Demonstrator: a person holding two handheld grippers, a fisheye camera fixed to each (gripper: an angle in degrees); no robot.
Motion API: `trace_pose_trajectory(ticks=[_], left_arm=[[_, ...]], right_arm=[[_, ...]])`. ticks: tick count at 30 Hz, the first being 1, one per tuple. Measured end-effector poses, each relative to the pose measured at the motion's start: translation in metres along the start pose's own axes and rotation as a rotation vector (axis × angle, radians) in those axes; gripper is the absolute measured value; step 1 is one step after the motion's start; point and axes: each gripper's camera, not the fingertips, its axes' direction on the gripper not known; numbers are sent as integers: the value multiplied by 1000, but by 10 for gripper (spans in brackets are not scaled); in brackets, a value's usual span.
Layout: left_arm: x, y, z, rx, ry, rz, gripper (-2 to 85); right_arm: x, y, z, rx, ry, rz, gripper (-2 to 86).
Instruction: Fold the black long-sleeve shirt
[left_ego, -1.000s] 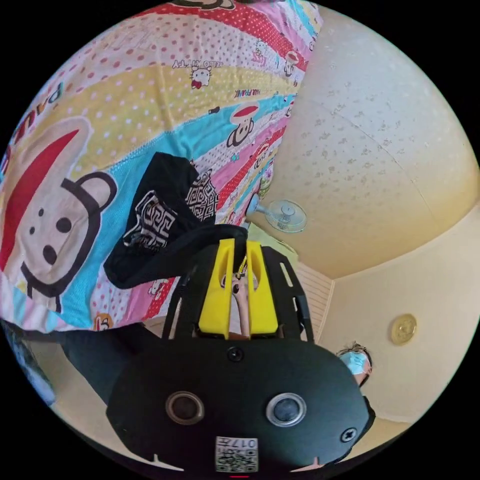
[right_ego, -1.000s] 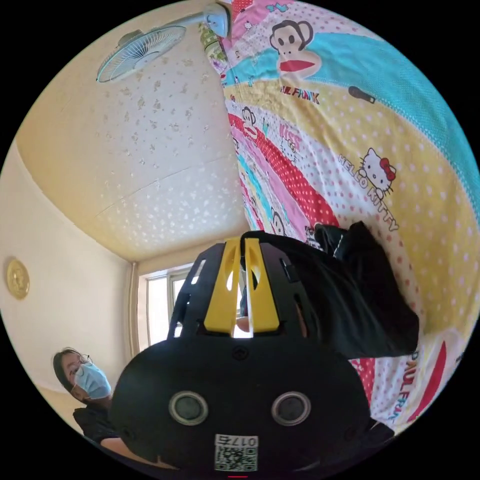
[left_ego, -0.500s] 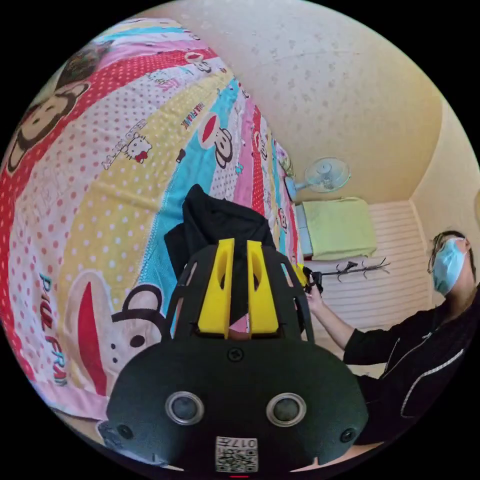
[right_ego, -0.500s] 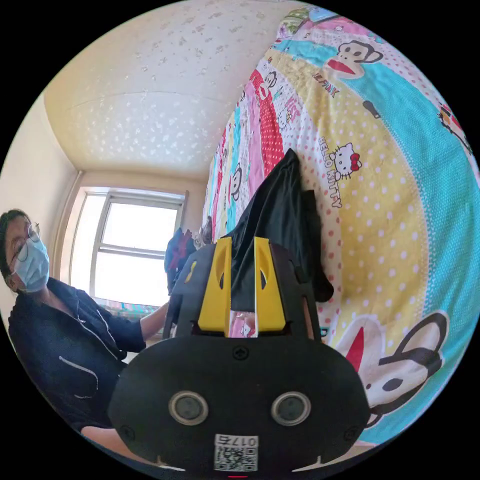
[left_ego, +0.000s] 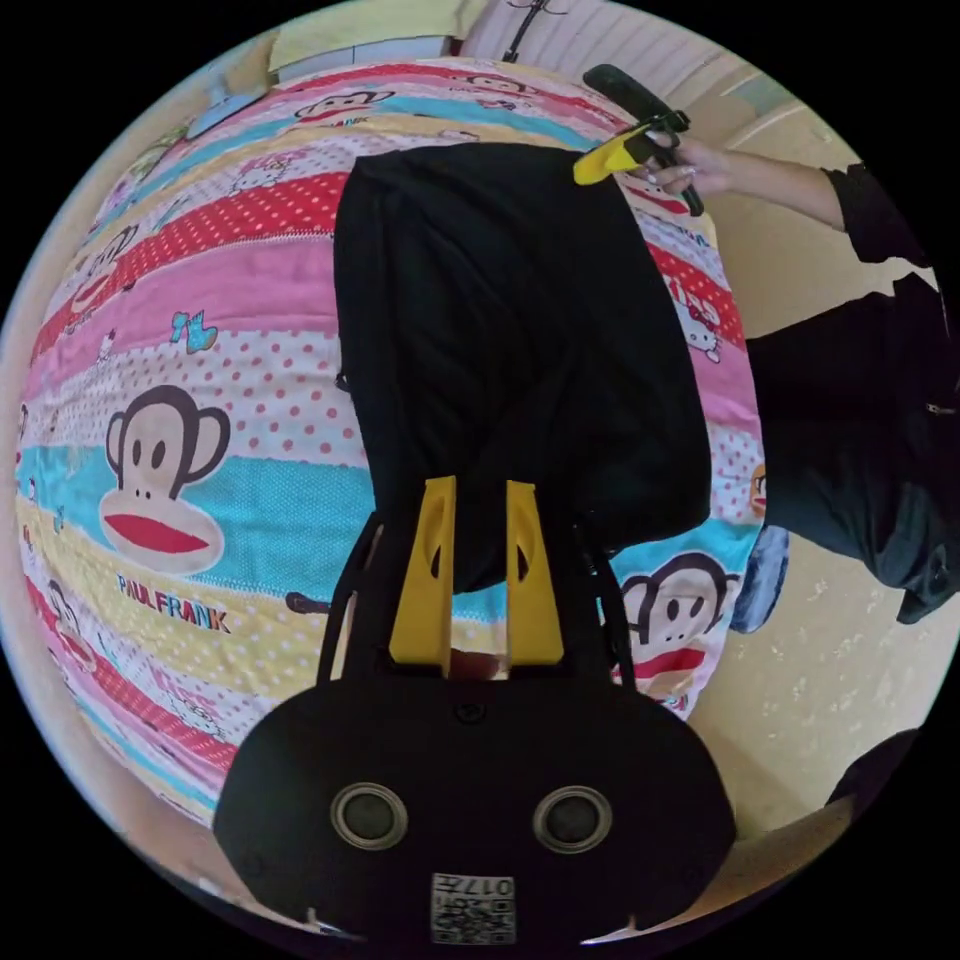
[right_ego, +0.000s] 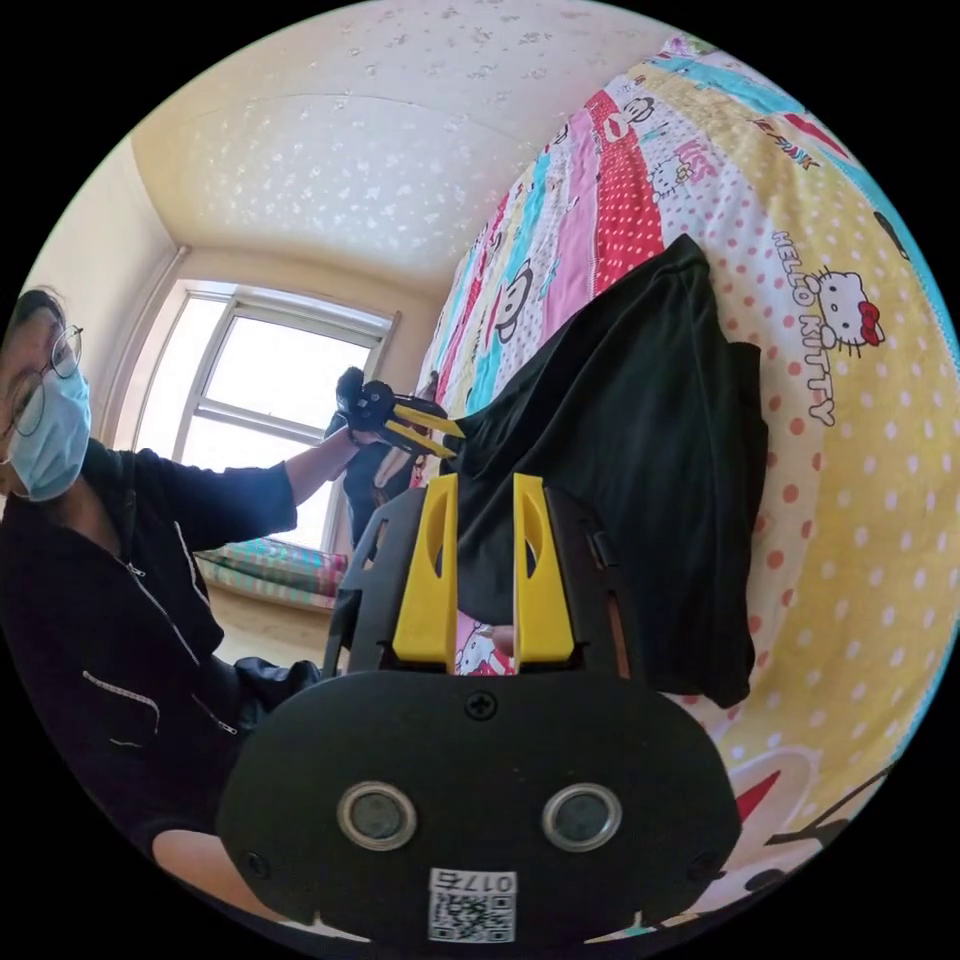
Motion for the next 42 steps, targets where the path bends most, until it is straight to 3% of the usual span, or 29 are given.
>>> trace_pose_trajectory(ticks=[5, 10, 13, 18, 25, 31, 34, 38, 40, 42], left_arm=[[-25, -20, 9, -87, 145, -1, 70], [-43, -21, 8, -88, 204, -129, 14], [-58, 3, -14, 77, 276, -196, 2], [-111, 105, -18, 395, 376, -596, -7], [-110, 168, 38, 450, 480, -785, 8], [-77, 260, 37, 969, 512, -1015, 41], [-36, 269, 26, 1174, 512, -971, 36], [21, 199, 38, 1041, 591, -829, 16], [42, 175, 64, 902, 586, -904, -1], [60, 173, 113, 630, 534, -1163, -7]], right_arm=[[-6, 1, -11, -4, 28, -2, 84], [-8, 5, -17, -7, 61, 24, 74], [-11, 8, -17, -36, 201, 35, 66], [-9, 14, -12, -66, 322, 64, 54], [-18, 15, -12, -26, 308, 110, 72], [-56, -12, -25, 151, 315, 37, 83], [-60, -40, -14, 130, 309, -1, 81], [-61, -82, 21, 43, 294, -44, 78], [-55, -98, 43, -61, 400, -50, 73], [-42, -106, 56, -127, 533, -56, 61]])
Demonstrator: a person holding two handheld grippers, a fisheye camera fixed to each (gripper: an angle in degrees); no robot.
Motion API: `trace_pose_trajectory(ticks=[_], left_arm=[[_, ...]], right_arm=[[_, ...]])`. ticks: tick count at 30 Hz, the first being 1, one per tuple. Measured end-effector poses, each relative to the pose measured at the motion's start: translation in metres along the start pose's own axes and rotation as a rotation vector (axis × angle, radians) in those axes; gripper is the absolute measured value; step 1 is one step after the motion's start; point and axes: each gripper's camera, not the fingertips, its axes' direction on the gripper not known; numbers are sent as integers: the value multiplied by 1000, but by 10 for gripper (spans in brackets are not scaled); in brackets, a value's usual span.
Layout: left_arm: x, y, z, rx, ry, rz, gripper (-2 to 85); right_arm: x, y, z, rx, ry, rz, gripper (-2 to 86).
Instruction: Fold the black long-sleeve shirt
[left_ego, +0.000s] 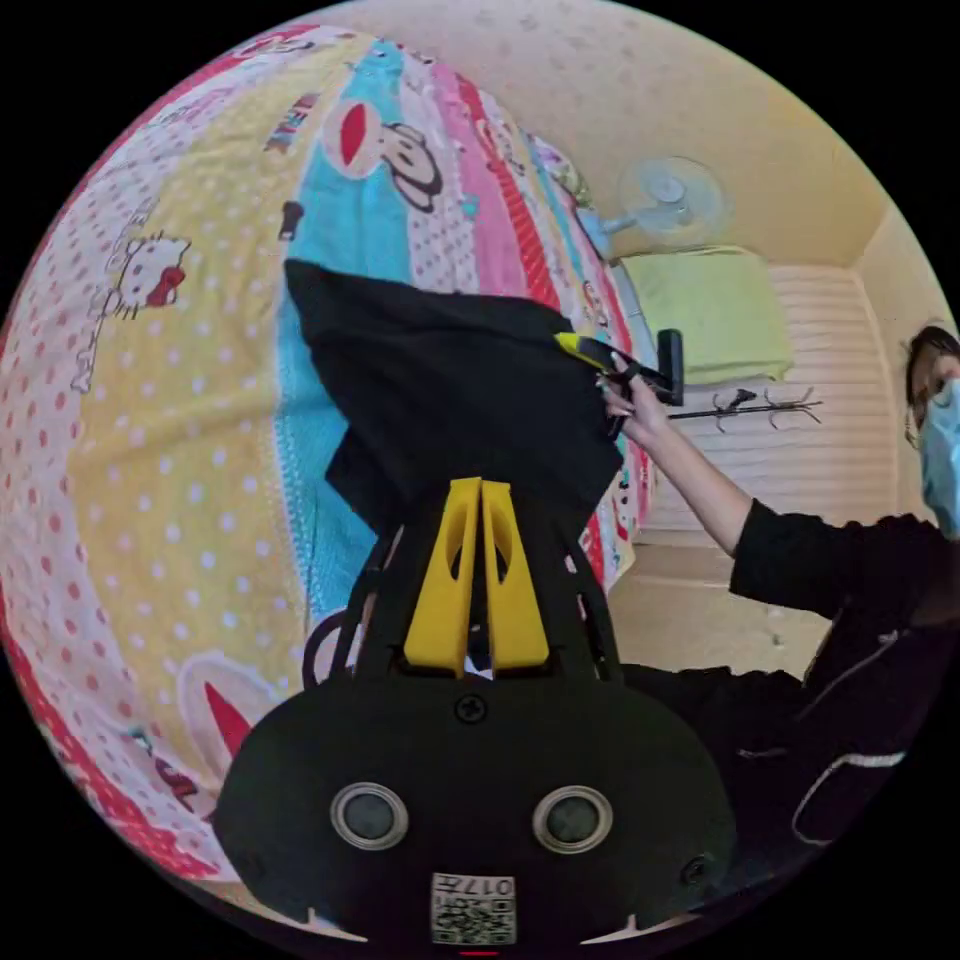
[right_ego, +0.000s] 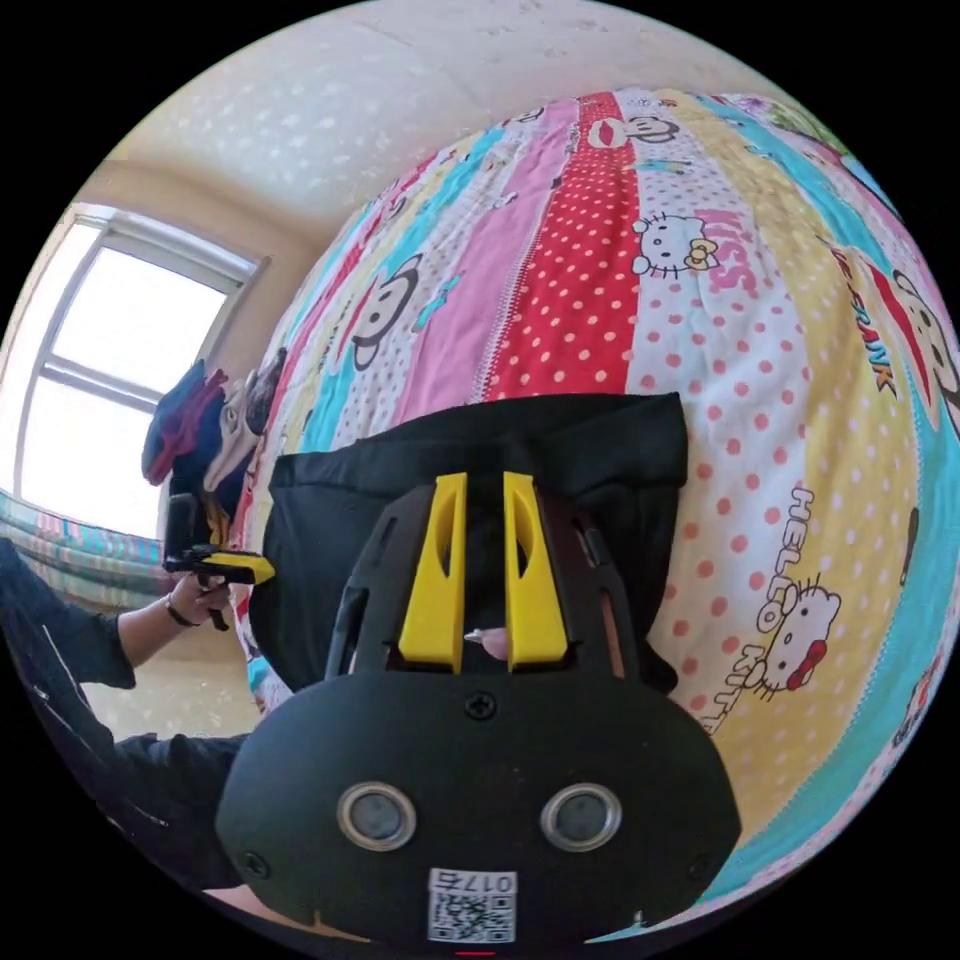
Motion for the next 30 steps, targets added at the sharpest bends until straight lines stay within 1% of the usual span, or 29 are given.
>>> trace_pose_trajectory(ticks=[1, 3, 5, 6, 7, 8, 10, 13, 15, 17, 19, 21, 23, 24, 26, 28, 30], left_arm=[[-7, 7, 3, 5, -4, -22, -8], [-31, 39, -12, 163, 100, -113, -7], [-40, 67, -28, 261, 132, -156, -4], [-43, 87, -37, 319, 154, -168, 0], [-44, 96, -39, 338, 162, -176, 6], [-46, 112, -40, 347, 172, -194, 20], [-49, 128, -32, 306, 176, -216, 59], [-53, 143, -11, 254, 219, -225, 93], [-58, 148, 8, 255, 315, -243, 108], [-60, 149, 23, 246, 352, -251, 111], [-61, 151, 29, 272, 340, -262, 110], [-64, 154, 30, 290, 311, -281, 95], [-65, 157, 27, 296, 272, -307, 84], [-67, 160, 25, 304, 278, -322, 86], [-70, 168, 19, 316, 302, -353, 98], [-71, 178, 9, 343, 304, -357, 100], [-75, 186, 3, 350, 258, -350, 104]], right_arm=[[9, -3, 0, 18, -7, 16, 56], [23, -10, -4, 16, -110, 92, 61], [19, -12, -18, 51, -203, 85, 77], [15, -11, -22, 55, -210, 72, 81], [5, -10, -29, 54, -211, 48, 84], [-6, -8, -36, 57, -203, 27, 86], [-24, -2, -45, 73, -206, 9, 90], [-54, 5, -47, 75, -274, -12, 104], [-77, 8, -43, 61, -292, -31, 137], [-111, 11, -29, 6, -283, -2, 175], [-142, 10, -15, -62, -322, 12, 182], [-179, 5, 0, -141, -320, 6, 184], [-232, -6, 20, -231, -280, -51, 185], [-246, -9, 25, -254, -266, -72, 185], [-296, -22, 50, -360, -196, -155, 187], [-328, -30, 71, -445, -123, -212, 190], [-351, -37, 89, -498, -65, -227, 193]])
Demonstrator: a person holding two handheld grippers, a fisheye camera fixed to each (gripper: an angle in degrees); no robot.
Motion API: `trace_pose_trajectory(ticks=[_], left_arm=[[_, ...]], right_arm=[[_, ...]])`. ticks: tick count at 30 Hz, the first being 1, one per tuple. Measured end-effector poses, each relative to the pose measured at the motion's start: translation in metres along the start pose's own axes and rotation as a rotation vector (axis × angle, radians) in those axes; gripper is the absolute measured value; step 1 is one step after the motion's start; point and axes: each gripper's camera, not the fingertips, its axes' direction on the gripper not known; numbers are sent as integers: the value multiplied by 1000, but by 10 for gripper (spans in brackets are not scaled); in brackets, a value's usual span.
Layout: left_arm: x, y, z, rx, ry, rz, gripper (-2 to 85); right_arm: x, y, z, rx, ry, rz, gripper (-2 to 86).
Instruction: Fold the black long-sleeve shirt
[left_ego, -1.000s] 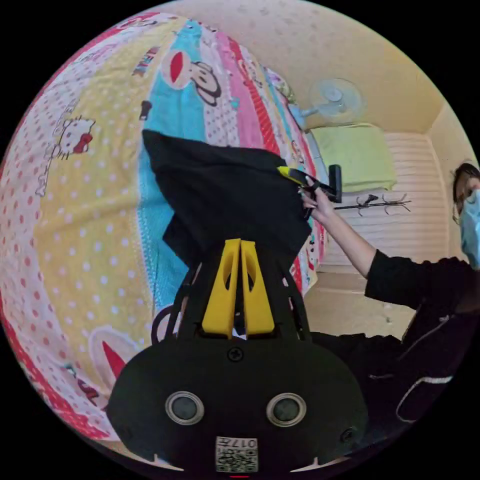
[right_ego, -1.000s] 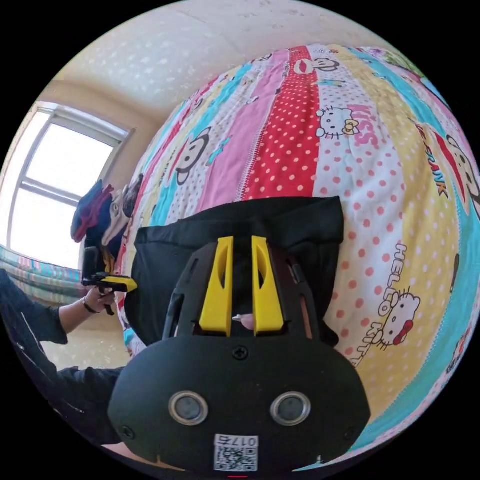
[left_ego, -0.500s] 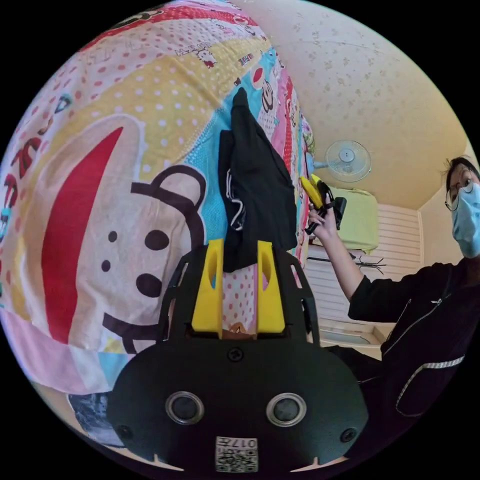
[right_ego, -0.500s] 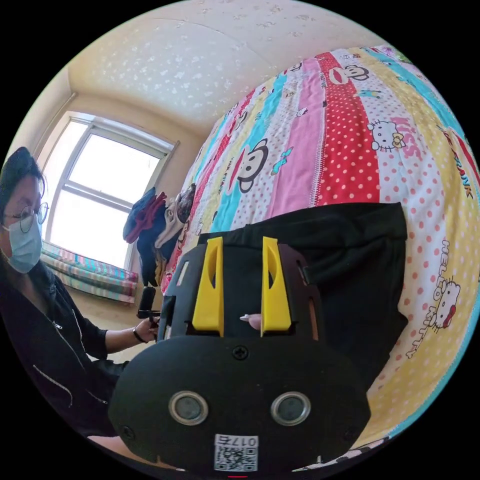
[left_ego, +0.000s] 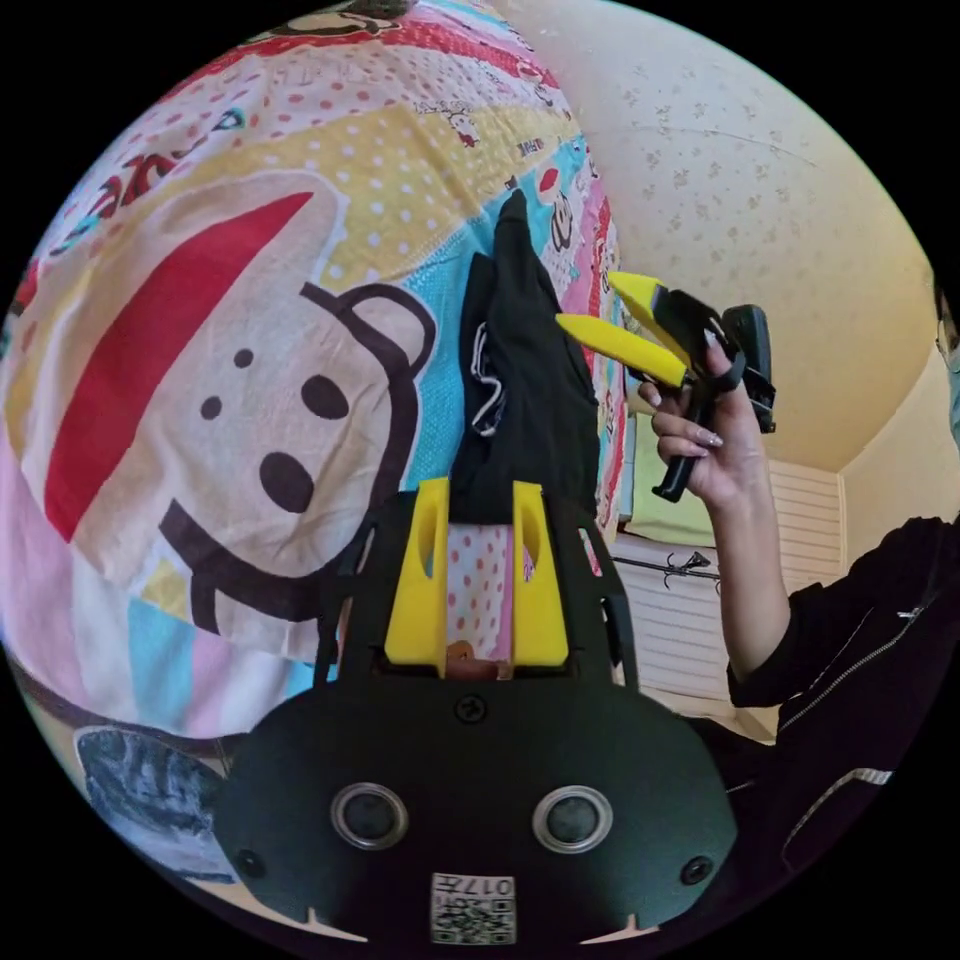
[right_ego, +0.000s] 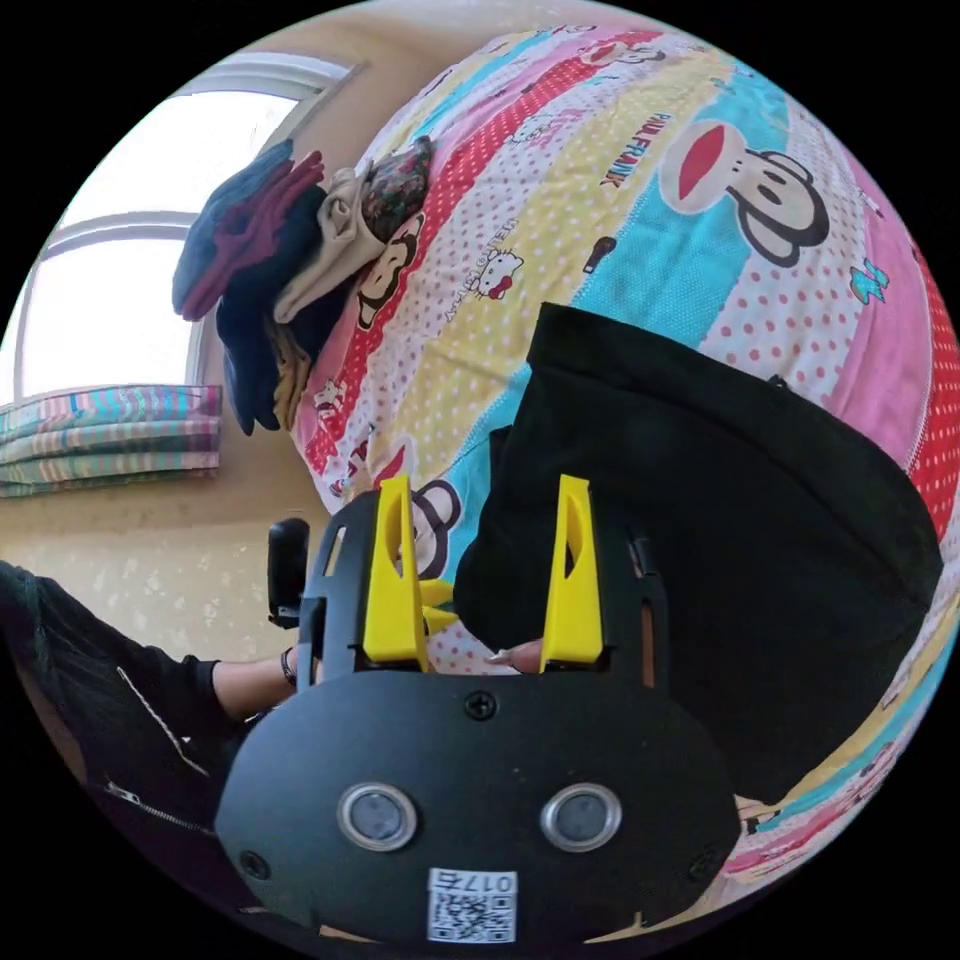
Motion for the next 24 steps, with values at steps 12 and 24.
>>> trace_pose_trajectory(ticks=[12, 24], left_arm=[[-9, -14, 32, -152, 243, -50, 51], [61, 26, 11, -61, 119, 100, 51]], right_arm=[[-49, -59, 23, -109, 148, 97, 202], [-144, -79, 85, -367, 703, -187, 192]])
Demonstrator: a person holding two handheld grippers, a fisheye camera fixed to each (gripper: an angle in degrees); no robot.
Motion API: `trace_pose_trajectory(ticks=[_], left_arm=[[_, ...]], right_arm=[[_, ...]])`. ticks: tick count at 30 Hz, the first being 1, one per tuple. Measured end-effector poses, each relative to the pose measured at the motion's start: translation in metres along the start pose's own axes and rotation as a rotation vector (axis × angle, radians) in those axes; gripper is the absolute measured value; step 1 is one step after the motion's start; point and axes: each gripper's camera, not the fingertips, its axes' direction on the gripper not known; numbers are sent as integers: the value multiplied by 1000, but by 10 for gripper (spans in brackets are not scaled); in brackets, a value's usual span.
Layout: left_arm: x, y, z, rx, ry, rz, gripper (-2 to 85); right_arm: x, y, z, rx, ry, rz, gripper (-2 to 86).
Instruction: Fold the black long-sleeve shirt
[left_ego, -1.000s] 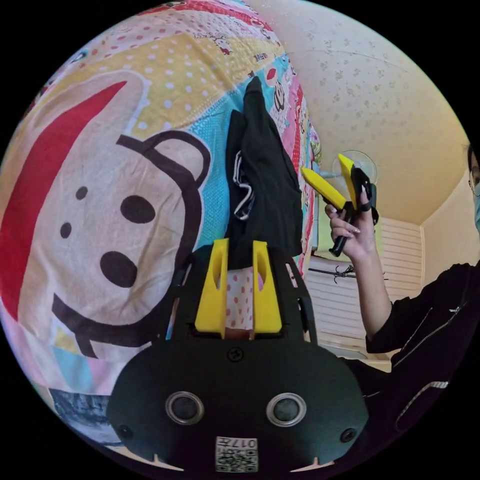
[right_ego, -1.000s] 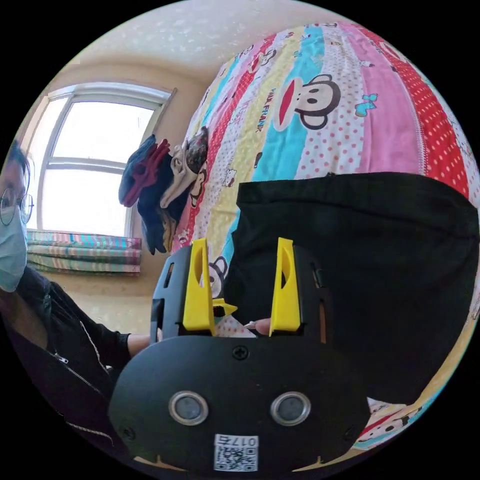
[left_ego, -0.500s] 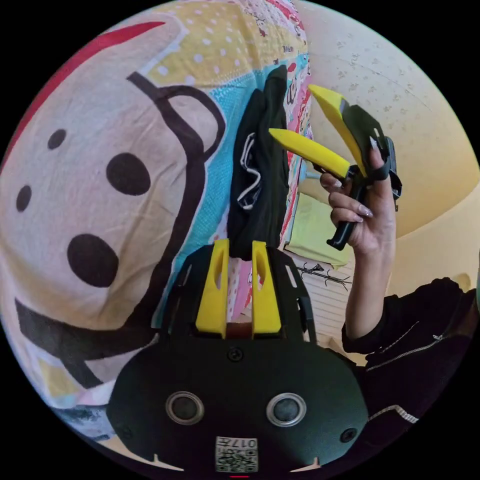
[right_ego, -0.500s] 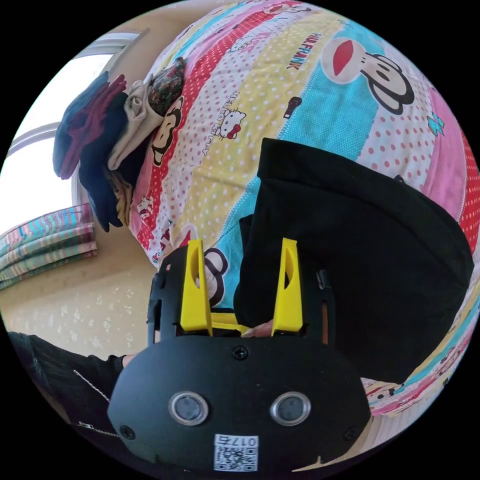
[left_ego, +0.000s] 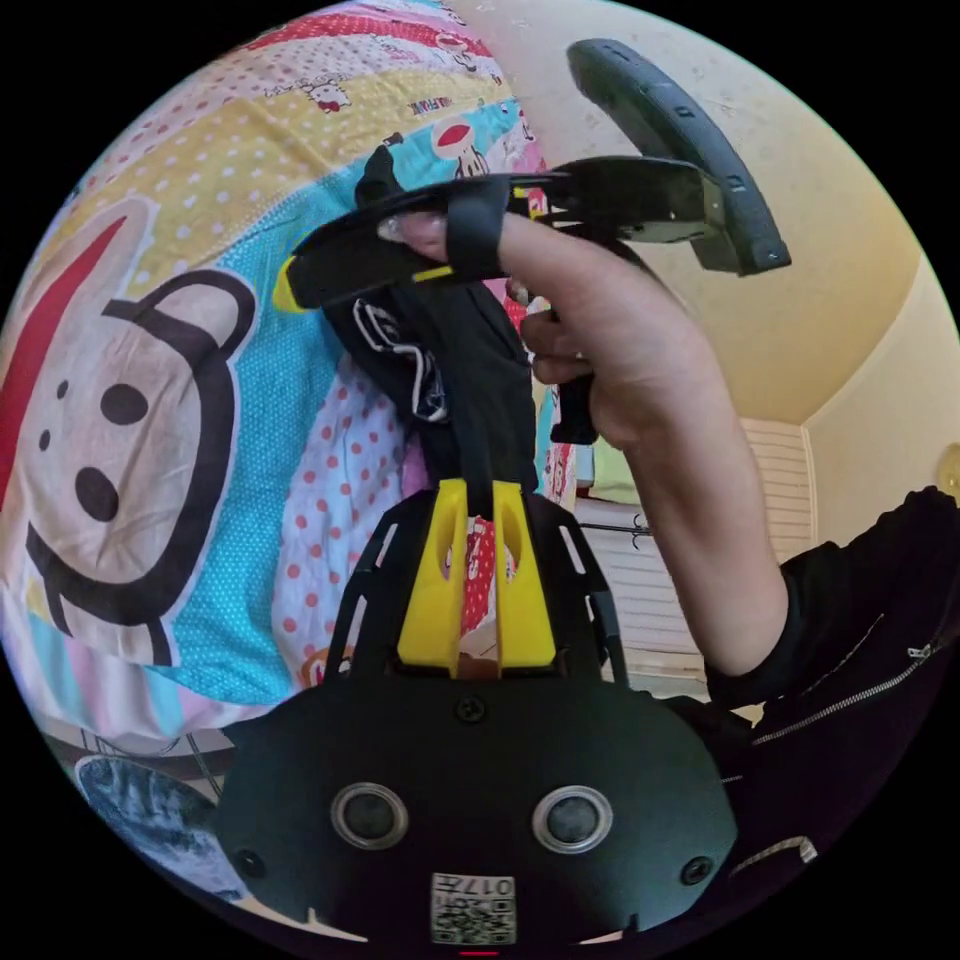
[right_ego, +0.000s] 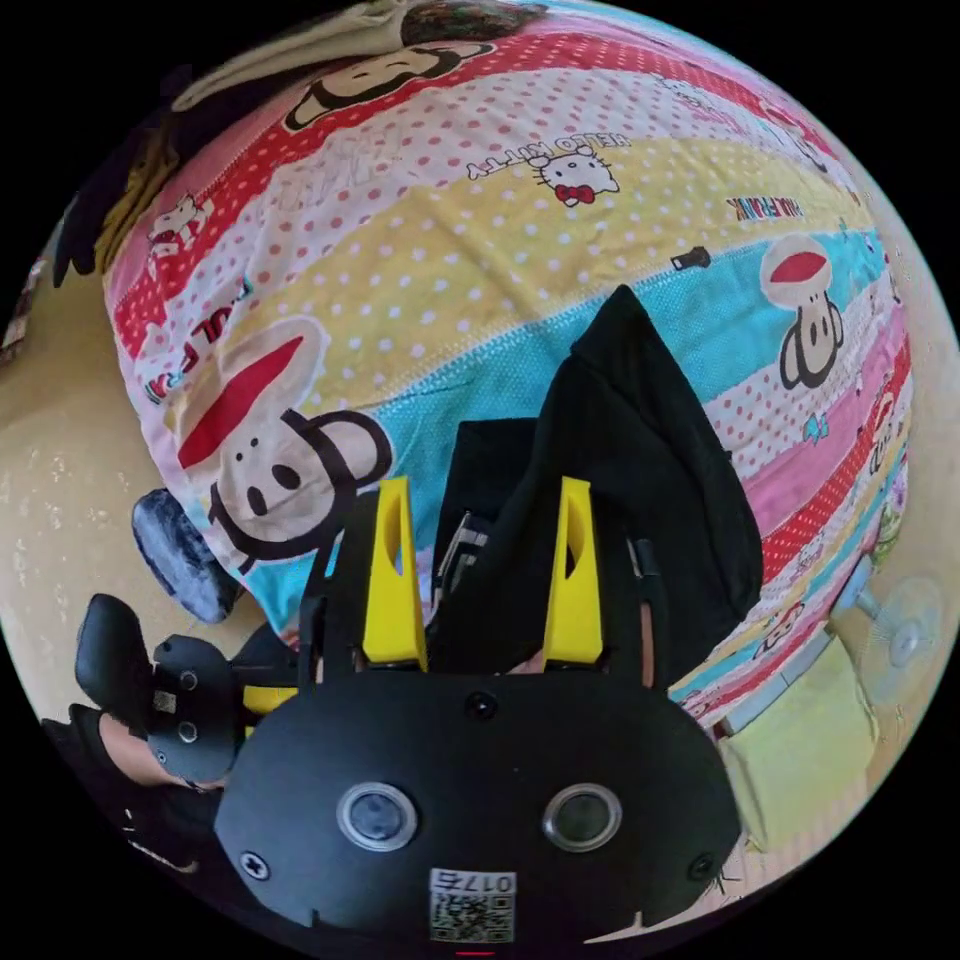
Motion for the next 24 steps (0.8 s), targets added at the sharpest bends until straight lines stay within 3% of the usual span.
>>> trace_pose_trajectory(ticks=[6, 12, 19, 24], left_arm=[[20, 19, 9, 53, -14, -21, 51], [43, 46, 13, 106, -54, -53, 51], [123, 64, 32, 178, -46, 58, 16], [185, 60, 126, 135, -61, 174, -4]], right_arm=[[-12, 11, 24, 18, 102, -96, 159], [21, 37, 15, 90, 100, -127, 54], [194, 174, -20, 546, -401, -20, 45], [344, 283, 61, 787, -813, 68, 43]])
